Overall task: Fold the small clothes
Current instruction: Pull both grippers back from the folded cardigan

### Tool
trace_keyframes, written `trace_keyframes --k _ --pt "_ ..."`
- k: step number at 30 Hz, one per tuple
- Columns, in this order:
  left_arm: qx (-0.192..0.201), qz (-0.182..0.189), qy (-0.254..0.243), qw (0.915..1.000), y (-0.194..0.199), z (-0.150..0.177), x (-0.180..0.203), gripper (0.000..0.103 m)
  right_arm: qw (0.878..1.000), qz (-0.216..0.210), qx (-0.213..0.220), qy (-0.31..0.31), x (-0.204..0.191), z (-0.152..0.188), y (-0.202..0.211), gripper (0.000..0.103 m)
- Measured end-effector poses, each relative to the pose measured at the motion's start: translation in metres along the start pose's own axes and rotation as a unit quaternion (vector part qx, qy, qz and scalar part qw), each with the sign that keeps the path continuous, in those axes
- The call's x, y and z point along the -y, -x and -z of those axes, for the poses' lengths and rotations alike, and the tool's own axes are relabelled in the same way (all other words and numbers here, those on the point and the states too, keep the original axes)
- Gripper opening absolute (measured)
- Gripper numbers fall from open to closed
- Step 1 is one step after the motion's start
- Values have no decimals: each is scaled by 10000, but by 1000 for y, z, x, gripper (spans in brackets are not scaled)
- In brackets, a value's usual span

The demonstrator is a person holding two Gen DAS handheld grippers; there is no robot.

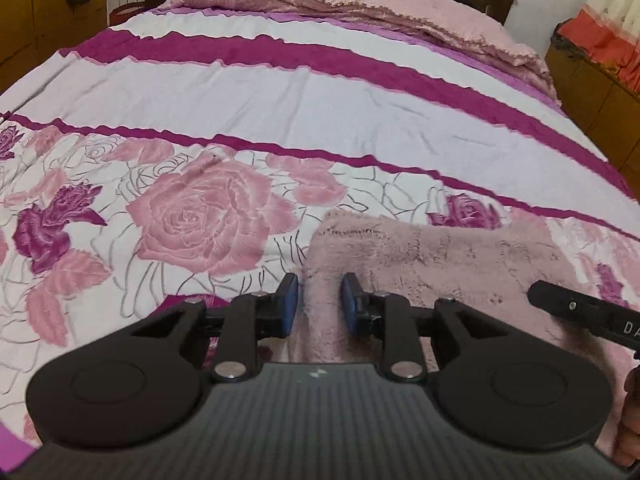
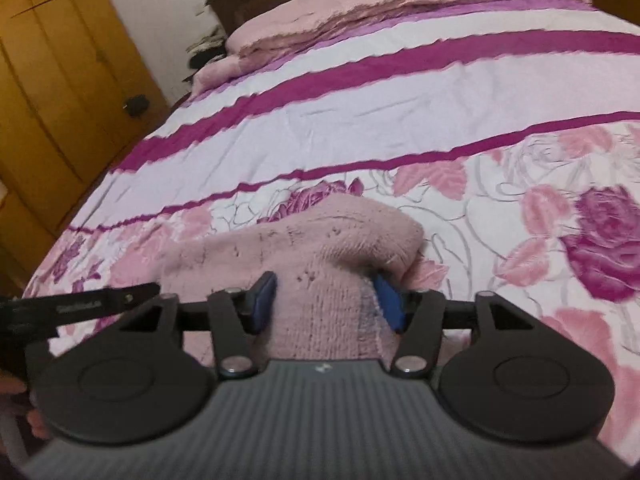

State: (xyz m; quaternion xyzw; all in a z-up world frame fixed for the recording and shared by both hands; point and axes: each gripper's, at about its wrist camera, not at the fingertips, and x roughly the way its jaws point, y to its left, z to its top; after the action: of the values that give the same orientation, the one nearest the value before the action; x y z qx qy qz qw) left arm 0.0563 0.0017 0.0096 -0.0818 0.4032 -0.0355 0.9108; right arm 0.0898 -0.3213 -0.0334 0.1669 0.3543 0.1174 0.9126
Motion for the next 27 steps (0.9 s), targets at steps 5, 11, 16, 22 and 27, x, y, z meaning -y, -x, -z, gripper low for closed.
trace_keyframes --k 5,11,16,22,27 --pt "6 -96 -240 9997 48 8 1 57 9992 49 215 -340 -9 1 46 74" --pt "263 -159 -715 9970 109 38 15 87 9982 -94 43 -587 -25 16 97 83" --pt "151 -181 -704 9972 133 73 22 92 9986 103 -307 -419 -35 45 120 83" --pt "-169 -181 -716 9971 133 113 26 92 9979 554 -339 -69 -34 85 130 83" --pt "-472 -298 -697 9960 112 123 31 92 9935 994 -369 415 -30 103 116 82"
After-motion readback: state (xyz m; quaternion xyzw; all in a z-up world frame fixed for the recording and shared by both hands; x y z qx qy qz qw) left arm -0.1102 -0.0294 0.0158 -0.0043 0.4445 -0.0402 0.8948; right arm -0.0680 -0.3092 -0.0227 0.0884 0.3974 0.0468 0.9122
